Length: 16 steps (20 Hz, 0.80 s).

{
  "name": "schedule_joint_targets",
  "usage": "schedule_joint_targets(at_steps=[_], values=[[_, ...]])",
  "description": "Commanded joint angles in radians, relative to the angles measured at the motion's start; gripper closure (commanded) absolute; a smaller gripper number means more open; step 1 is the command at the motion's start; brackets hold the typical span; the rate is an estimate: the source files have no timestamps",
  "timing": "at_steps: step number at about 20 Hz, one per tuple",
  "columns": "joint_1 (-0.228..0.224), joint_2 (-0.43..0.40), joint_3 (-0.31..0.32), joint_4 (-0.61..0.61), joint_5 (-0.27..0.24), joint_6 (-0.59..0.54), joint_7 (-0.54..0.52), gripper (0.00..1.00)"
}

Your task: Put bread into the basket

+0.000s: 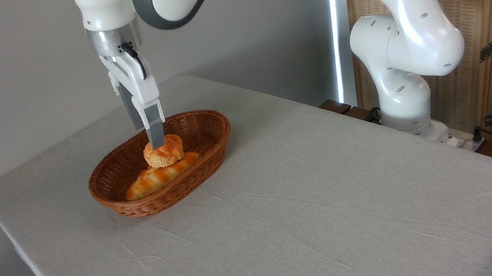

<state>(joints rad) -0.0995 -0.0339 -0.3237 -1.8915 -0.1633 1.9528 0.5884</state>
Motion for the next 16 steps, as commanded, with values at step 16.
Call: schedule_joint_targets(at_steps=[16], values=[[0.001, -0.008, 0.327, 0.089, 0.137, -0.146, 0.007, 0.00]])
